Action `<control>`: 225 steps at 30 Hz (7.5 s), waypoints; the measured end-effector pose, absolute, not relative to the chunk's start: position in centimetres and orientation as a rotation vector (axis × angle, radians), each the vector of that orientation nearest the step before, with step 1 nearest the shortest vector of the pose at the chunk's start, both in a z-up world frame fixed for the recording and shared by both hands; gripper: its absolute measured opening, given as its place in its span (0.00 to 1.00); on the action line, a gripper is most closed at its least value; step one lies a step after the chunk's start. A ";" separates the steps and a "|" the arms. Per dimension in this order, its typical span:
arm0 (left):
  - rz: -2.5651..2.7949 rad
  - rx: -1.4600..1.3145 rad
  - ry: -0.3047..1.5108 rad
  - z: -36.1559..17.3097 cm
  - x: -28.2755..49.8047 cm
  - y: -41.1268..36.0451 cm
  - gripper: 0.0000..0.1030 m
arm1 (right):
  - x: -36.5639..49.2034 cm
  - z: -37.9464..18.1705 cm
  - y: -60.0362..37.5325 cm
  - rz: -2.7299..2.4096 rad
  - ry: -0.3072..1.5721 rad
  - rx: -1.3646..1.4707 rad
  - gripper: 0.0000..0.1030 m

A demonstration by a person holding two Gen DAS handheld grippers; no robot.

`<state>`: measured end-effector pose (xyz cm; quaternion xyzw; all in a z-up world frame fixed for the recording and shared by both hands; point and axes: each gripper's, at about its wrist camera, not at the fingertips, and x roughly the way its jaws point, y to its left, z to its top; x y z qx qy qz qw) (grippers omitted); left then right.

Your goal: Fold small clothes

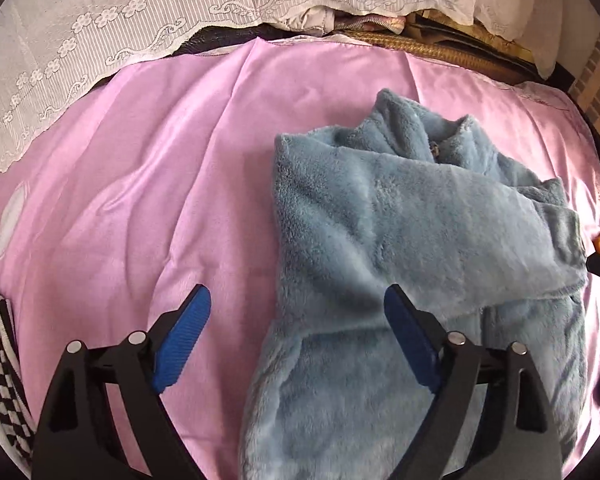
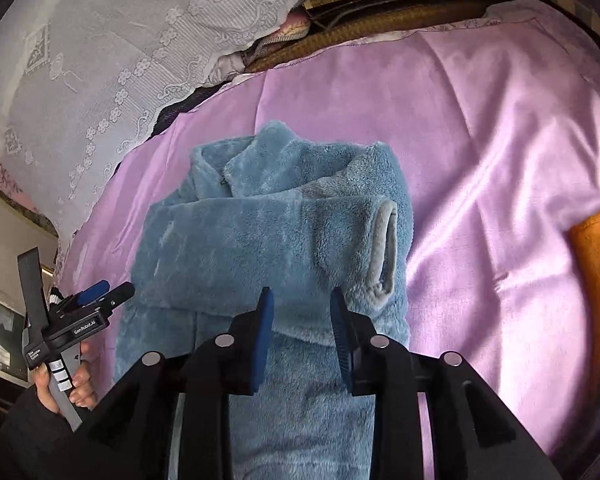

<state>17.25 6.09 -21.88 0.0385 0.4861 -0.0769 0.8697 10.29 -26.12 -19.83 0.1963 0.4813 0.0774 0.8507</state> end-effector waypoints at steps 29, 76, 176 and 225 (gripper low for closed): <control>-0.100 0.063 1.144 -25.6 -0.5 12.4 0.81 | -7.8 -24.2 -24.6 0.092 1.099 0.311 0.37; -0.193 -0.093 1.219 -27.2 0.5 11.0 0.91 | -8.6 -25.3 -23.2 0.139 1.097 0.394 0.61; -0.272 -0.187 0.990 -16.0 30.8 5.6 0.84 | 20.2 -17.1 -31.9 0.182 0.830 0.680 0.27; -0.162 0.036 0.963 -22.2 24.9 2.9 0.96 | 14.9 -20.0 -24.8 0.055 0.870 0.312 0.17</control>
